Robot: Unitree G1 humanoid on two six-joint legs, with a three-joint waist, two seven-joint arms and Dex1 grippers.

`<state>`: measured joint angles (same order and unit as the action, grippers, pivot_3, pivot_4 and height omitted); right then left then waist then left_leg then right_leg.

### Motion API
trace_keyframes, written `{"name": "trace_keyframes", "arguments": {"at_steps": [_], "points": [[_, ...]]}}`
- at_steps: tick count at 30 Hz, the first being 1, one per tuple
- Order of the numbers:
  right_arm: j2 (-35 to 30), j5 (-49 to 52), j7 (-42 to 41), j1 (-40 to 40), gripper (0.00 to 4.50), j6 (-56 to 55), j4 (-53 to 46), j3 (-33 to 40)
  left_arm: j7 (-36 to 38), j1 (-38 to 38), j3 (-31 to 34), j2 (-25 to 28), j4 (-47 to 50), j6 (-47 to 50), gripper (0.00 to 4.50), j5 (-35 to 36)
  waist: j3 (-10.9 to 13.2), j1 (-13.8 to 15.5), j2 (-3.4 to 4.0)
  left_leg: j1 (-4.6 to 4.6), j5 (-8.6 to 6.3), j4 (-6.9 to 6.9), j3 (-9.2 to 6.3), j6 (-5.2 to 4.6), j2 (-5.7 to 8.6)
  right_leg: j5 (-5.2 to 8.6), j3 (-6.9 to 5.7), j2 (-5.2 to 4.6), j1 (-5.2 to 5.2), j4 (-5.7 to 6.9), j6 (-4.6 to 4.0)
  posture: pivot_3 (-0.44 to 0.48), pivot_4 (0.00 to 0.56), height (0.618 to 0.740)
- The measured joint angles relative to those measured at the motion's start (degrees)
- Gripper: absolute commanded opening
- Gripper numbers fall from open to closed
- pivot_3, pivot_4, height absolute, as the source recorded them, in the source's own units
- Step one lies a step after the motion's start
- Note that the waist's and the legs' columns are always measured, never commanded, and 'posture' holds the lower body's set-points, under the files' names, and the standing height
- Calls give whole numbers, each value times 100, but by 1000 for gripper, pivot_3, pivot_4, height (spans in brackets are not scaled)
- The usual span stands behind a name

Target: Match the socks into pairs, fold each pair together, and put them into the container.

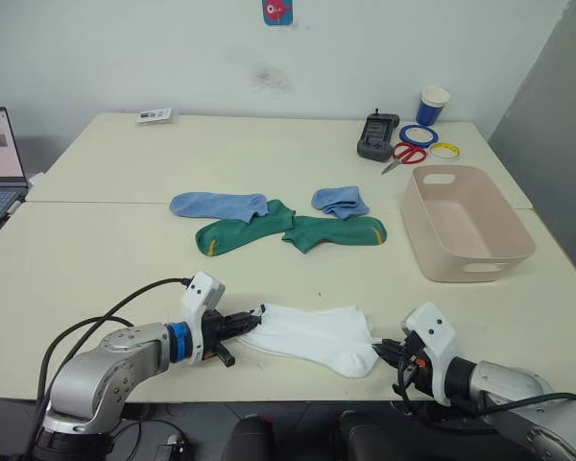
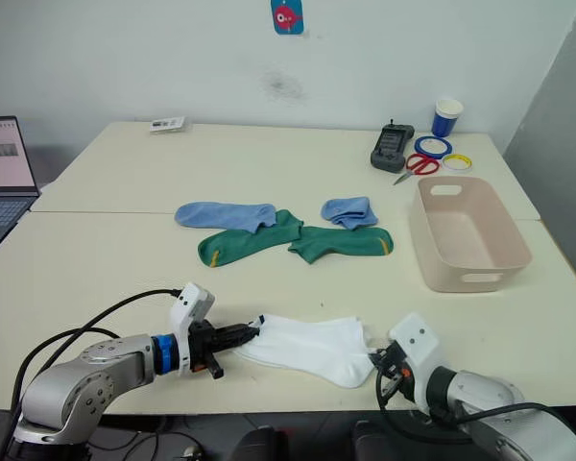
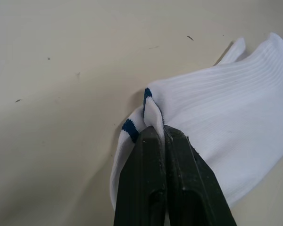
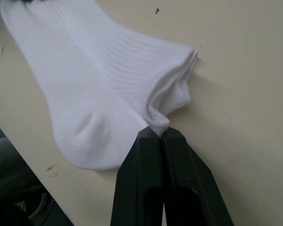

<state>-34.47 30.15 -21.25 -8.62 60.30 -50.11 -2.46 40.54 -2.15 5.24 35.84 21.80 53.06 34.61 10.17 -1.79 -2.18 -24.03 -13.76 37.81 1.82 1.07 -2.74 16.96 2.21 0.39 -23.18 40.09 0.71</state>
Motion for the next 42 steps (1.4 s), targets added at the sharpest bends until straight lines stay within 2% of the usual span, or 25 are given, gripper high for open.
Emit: {"name": "trace_keyframes", "arguments": {"at_steps": [5, 15, 24, 33, 36, 42], "points": [[5, -93, 7, 122, 60, -113, 171, -67, -109, 200, 42, 6, 208, -25, 0, 62, 0, -1, 0, 0, 0, 0, 0, 0, -1, 0, 0, 0, 0, 0, 0, 0, 150, 732], [5, 31, 2, 376, 60, -78, 176, -50, -377, 355, 708, -15, 525, 281, 0, 722, 0, 2, 0, 0, 0, 0, 1, 0, 0, 0, 0, 0, 0, -1, 0, 0, 150, 732], [4, 50, 13, 572, 60, 94, 177, -42, -428, 706, 623, 25, 624, 284, 0, 769, 0, 10, 0, 0, 0, -1, 0, 0, -1, 0, 0, 0, 0, -1, -1, 0, 150, 732], [122, 47, 100, 879, 60, 486, 301, -109, -496, 718, 267, -1, 535, -118, 0, 410, 0, 7, 0, 1, 0, -2, 0, 0, -1, 0, 1, 0, 0, -2, -1, 0, 150, 732], [164, 50, 157, 975, 670, 660, 303, -107, -503, 705, 241, 0, 447, -185, 674, 326, 0, 7, 0, 0, 0, -2, 2, 0, 0, 0, 2, 0, 0, -3, -1, 0, 150, 732], [208, 45, 245, 1095, 2614, 755, 300, 31, -383, 749, 164, 97, 421, -629, 2426, 73, -1, 0, 3, 4, 0, -4, 2, 0, -2, -1, 3, 0, 0, -2, -3, 0, 150, 732]]}}
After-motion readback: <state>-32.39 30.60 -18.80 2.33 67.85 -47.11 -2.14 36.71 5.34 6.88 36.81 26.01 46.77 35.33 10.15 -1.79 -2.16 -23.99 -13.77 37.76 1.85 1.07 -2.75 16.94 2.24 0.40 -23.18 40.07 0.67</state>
